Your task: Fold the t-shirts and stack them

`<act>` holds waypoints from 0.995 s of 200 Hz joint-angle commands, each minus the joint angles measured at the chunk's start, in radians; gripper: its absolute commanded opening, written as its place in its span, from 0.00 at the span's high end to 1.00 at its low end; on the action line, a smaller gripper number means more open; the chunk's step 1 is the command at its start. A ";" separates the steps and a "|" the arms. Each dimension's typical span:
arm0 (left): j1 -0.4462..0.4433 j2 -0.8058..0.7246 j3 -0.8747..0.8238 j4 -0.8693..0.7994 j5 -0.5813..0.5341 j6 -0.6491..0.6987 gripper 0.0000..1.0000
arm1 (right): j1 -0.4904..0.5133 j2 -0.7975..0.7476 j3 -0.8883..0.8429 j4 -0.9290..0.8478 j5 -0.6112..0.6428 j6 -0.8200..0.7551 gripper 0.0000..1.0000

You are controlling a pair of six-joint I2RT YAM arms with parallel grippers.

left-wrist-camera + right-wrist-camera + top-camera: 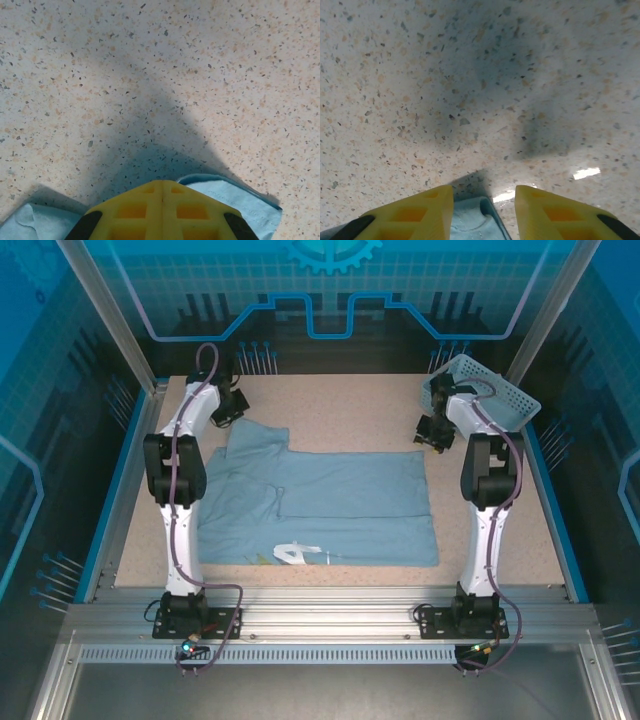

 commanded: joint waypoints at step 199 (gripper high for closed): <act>0.000 -0.360 -0.245 -0.019 0.047 0.001 1.00 | 0.050 -0.144 -0.091 -0.021 0.007 0.021 1.00</act>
